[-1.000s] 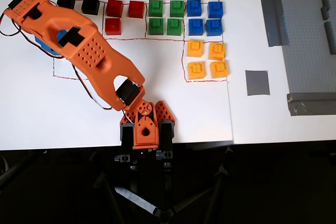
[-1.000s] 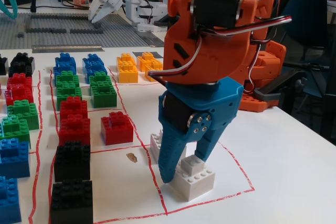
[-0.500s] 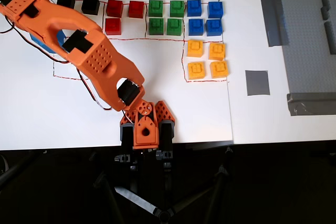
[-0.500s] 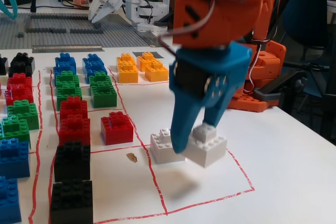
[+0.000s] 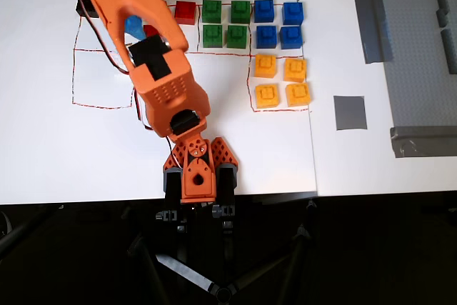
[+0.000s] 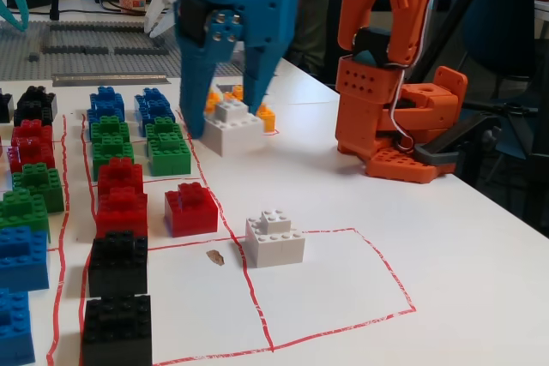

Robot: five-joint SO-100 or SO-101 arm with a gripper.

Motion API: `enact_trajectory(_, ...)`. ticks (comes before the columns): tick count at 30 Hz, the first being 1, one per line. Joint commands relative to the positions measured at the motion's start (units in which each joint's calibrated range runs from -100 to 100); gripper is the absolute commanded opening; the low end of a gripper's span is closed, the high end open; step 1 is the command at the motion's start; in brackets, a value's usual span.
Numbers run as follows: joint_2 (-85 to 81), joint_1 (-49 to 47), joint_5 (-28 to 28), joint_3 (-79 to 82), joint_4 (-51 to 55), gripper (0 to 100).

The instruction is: Grab the block and put it in the grey marker

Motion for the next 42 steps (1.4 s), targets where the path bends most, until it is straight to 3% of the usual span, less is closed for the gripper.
enact_trajectory(1, -10.3, 10.8, 3.6, 0.5, 0.3, 0)
enact_trajectory(19, -9.1, 60.6, 19.5, 7.8, -2.4, 0)
enact_trajectory(31, -1.1, 83.2, 29.0, 2.7, -7.7, 0)
enact_trajectory(42, 11.9, 92.9, 34.9, -15.1, -8.1, 0)
